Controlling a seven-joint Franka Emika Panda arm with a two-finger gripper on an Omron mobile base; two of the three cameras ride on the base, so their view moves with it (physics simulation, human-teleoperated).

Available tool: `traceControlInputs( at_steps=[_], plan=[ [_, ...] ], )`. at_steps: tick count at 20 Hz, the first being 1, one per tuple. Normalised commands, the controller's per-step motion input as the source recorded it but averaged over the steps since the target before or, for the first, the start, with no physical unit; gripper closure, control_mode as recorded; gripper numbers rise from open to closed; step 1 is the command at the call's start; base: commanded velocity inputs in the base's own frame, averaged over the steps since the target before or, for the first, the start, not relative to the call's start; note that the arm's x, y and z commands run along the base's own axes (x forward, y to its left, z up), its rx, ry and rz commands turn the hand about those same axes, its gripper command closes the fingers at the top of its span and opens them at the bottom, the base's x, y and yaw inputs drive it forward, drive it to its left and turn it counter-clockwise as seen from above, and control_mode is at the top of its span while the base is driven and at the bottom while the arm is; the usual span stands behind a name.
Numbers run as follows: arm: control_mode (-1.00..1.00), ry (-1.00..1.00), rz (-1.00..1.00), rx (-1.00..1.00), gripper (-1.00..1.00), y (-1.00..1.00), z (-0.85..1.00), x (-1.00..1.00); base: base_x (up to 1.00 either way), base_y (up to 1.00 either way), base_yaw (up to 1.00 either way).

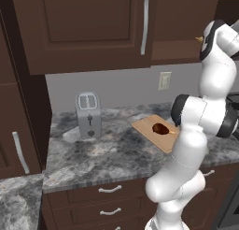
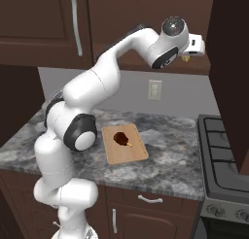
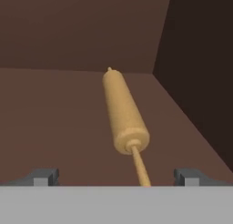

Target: Open the cabinet, retrieve the rolling pin, and place it next to the meat on the cutting board to prepare for tenderizing.

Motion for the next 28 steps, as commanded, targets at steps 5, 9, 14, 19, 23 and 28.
traceControlInputs(
  at_steps=[5, 9, 14, 19, 23, 28],
  plan=[
    [-1.00, 0.02, 0.00, 0.00, -1.00, -0.12, -0.06, 0.31, 0.00, 0.00, 0.00],
    [-1.00, 0.02, 0.00, 0.00, -1.00, -0.10, -0.09, 0.29, 0.00, 0.00, 0.00],
    [-1.00, 0.00, 0.00, 0.00, -1.00, -0.11, -0.06, 0.16, 0.00, 0.00, 0.00],
    [-1.00, 0.00, 0.01, 0.00, -1.00, -0.12, -0.04, 0.08, 0.00, 0.00, 0.00],
    [-1.00, 0.00, 0.02, 0.00, -1.00, -0.10, -0.06, 0.08, 0.00, 0.00, 0.00],
    [-1.00, 0.00, 0.02, 0.00, -1.00, -0.01, -0.08, 0.20, 0.00, 0.00, 0.00]
  ],
)
